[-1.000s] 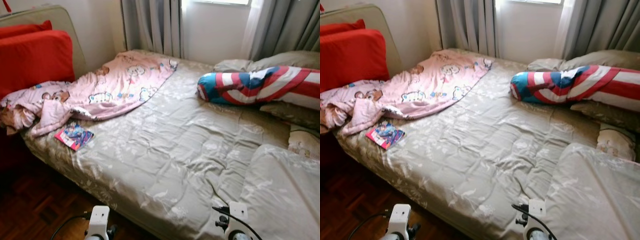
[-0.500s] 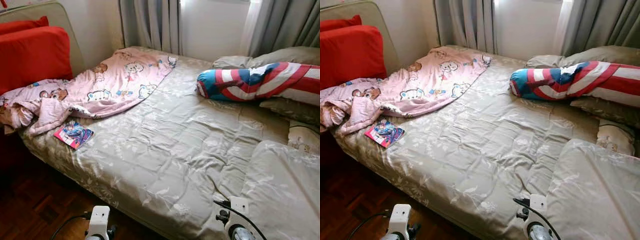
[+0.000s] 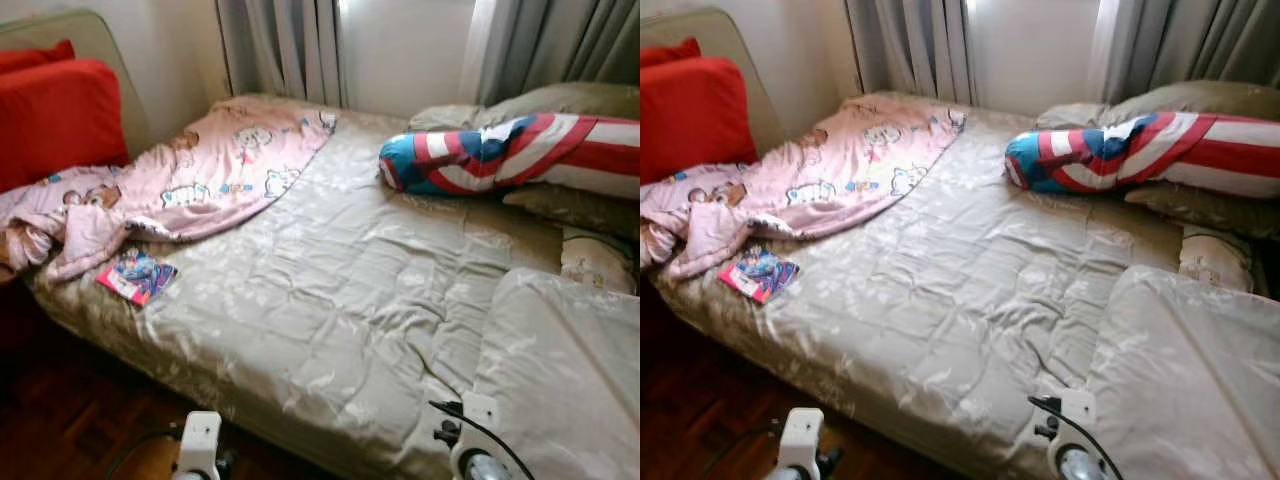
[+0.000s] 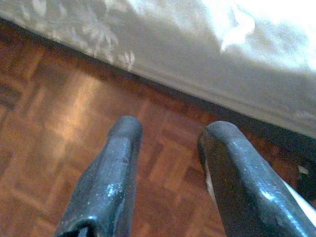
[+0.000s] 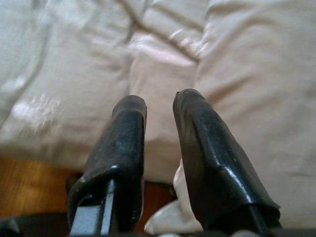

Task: Clean up the room

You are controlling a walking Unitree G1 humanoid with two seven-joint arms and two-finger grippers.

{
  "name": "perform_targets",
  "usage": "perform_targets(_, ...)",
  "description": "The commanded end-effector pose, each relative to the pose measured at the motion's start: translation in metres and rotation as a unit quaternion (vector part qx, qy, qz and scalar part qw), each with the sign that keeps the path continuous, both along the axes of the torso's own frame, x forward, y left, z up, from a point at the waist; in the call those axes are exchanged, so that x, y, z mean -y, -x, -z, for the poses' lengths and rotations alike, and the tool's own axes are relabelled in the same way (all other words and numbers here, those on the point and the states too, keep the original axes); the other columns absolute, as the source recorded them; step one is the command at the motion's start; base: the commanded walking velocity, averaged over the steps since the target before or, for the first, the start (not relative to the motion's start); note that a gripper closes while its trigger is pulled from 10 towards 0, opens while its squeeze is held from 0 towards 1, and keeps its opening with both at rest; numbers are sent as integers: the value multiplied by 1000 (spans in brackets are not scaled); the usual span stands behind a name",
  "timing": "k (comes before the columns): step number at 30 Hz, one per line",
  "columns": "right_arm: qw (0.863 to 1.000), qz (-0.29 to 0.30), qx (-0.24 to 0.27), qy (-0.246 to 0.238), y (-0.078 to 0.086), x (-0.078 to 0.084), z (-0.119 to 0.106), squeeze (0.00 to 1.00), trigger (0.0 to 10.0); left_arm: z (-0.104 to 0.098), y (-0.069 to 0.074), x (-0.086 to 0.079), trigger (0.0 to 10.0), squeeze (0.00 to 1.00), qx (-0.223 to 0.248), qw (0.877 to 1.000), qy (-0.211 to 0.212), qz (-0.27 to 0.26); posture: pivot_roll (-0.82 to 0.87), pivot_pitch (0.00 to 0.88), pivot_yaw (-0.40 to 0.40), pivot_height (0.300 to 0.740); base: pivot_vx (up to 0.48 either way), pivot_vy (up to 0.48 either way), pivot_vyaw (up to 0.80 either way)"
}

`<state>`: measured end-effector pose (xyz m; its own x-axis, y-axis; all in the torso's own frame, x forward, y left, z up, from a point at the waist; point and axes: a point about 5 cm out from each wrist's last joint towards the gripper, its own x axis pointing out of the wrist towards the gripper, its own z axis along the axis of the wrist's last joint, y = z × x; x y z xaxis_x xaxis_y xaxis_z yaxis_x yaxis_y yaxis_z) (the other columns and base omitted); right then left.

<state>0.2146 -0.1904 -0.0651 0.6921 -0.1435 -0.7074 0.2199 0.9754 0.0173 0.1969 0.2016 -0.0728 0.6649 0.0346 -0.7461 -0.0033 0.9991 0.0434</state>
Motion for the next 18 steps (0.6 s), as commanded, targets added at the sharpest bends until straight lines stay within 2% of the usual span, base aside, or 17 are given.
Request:
perform_targets(1,1000,-2,2,-7,-3,-7,-1,0,10000,-3,-4,-1,10000,0,8,1000,-8,9,-4,0,50,740,0,300,0)
perform_targets(18,1000,3,1,-4,-6,-5,-2,0,10000,-3,-5,-2,10000,0,9,1000,-8,8,-4,0,51,740,0,305,0)
